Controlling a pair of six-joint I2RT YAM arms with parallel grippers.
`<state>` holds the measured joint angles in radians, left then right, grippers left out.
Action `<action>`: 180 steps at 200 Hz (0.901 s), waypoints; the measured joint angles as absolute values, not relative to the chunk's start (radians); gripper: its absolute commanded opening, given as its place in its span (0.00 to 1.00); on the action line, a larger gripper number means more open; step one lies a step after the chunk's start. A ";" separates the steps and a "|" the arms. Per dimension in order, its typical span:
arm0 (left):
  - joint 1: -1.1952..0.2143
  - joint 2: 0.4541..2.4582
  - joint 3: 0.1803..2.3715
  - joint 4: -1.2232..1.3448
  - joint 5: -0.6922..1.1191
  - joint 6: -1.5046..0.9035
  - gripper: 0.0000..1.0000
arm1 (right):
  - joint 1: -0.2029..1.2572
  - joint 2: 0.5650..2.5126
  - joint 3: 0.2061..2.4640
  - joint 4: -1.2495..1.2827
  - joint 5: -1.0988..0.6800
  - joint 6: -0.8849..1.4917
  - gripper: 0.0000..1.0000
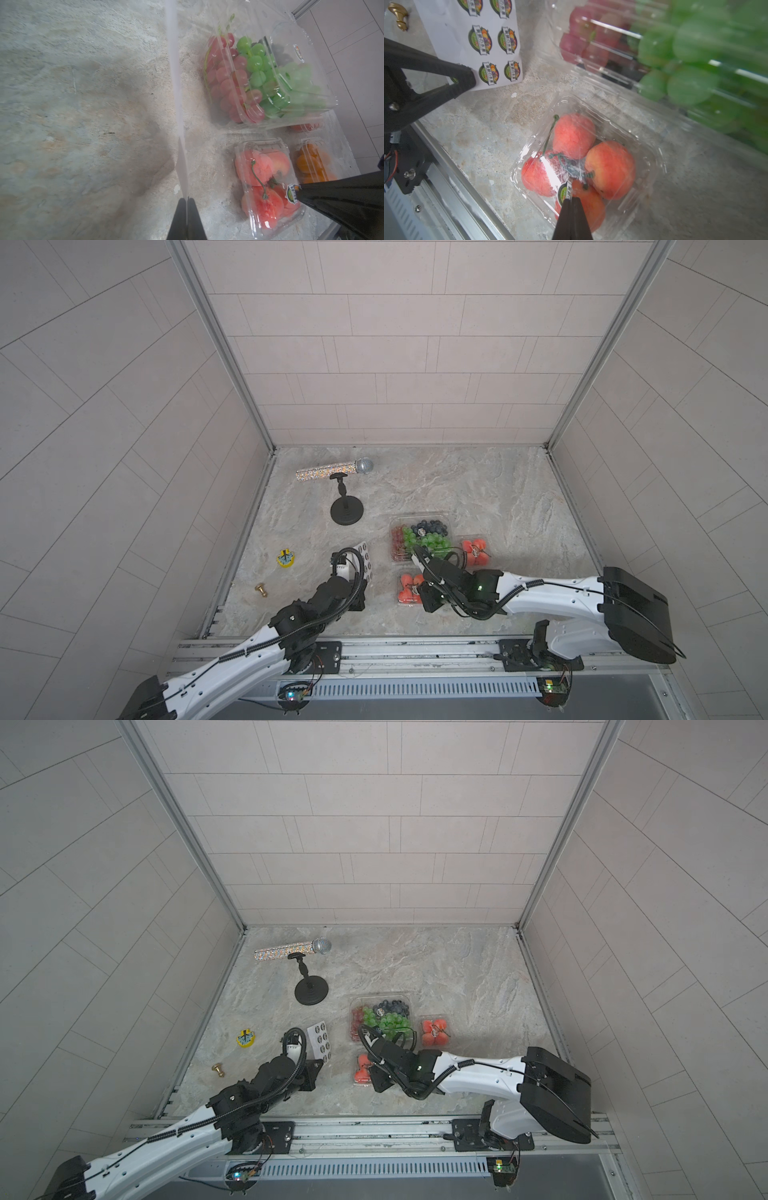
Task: Label fruit boxes
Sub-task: Place the label sticker at the center of the board.
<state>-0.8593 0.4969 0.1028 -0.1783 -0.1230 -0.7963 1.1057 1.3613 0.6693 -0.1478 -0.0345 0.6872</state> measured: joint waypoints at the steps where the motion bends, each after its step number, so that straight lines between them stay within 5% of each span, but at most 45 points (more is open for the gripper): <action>1: -0.859 0.497 0.103 -0.178 -0.123 -0.796 0.00 | 1.106 1.362 0.670 -0.149 -0.035 0.687 0.00; 33: -0.859 0.533 0.103 -0.177 -0.128 -0.796 0.00 | 1.106 1.395 0.704 -0.191 -0.034 0.678 0.00; 67: -0.859 0.558 0.103 -0.179 -0.150 -0.796 0.03 | 1.129 1.431 0.760 -0.264 0.037 0.662 0.17; 106: -0.859 0.560 0.103 -0.199 -0.183 -0.802 0.18 | 1.166 1.455 0.799 -0.331 0.138 0.655 0.26; 159: -0.859 0.526 0.105 -0.245 -0.231 -0.817 0.35 | 1.173 1.458 0.813 -0.394 0.247 0.647 0.26; 180: -0.859 0.502 0.105 -0.248 -0.244 -0.825 0.51 | 1.173 1.460 0.815 -0.387 0.258 0.639 0.26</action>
<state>-0.8593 0.5022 0.1055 -0.2481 -0.2440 -0.8253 1.1732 1.4601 0.8154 -0.3874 0.2581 0.6392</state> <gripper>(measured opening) 0.426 0.261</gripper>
